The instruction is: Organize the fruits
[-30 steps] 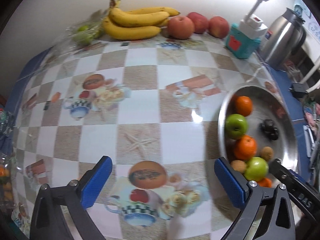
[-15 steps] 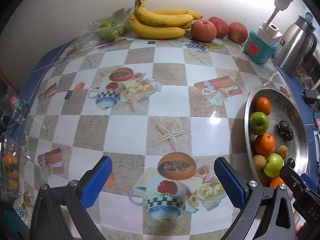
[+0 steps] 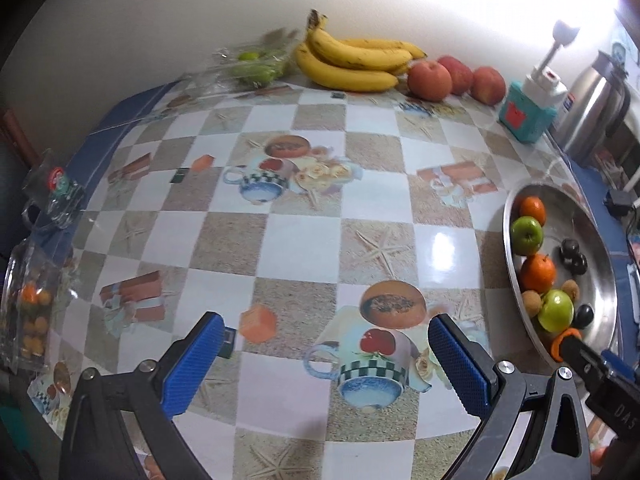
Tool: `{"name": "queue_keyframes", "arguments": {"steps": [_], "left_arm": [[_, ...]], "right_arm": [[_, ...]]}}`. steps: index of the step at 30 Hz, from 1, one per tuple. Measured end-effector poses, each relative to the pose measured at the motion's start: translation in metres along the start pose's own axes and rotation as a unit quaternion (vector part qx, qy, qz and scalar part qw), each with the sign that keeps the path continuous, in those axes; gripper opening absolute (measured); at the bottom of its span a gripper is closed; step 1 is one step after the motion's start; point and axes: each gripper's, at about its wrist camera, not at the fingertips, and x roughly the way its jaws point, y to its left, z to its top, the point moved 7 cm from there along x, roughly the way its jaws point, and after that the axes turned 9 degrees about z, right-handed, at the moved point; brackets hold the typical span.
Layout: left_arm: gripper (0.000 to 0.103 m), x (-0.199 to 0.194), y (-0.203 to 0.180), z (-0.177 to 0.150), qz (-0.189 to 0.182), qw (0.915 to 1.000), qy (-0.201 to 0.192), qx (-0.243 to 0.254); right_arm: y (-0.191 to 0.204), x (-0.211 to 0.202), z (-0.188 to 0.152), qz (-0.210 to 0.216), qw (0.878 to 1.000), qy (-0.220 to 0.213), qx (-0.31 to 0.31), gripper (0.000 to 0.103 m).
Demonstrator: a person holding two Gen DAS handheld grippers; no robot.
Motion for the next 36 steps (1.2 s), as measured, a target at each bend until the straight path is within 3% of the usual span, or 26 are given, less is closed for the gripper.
{"name": "queue_keyframes", "arguments": {"steps": [11,16,36], "left_arm": [[0.103,-0.029,0.009,0.0,0.029,0.9988,-0.038,0.01],[0.103,-0.034,0.014,-0.003,0.073,0.9963,-0.041,0.02],[0.103,-0.041,0.017,-0.005,0.058,0.9974,-0.04,0.01]], "right_arm": [[0.002,-0.02,-0.004,0.002,1.0,-0.027,-0.004,0.098],[0.002,-0.03,-0.004,0.001,0.999,-0.044,-0.003,0.098],[0.006,-0.039,-0.004,-0.003,0.998,-0.058,-0.014,0.098]]}}
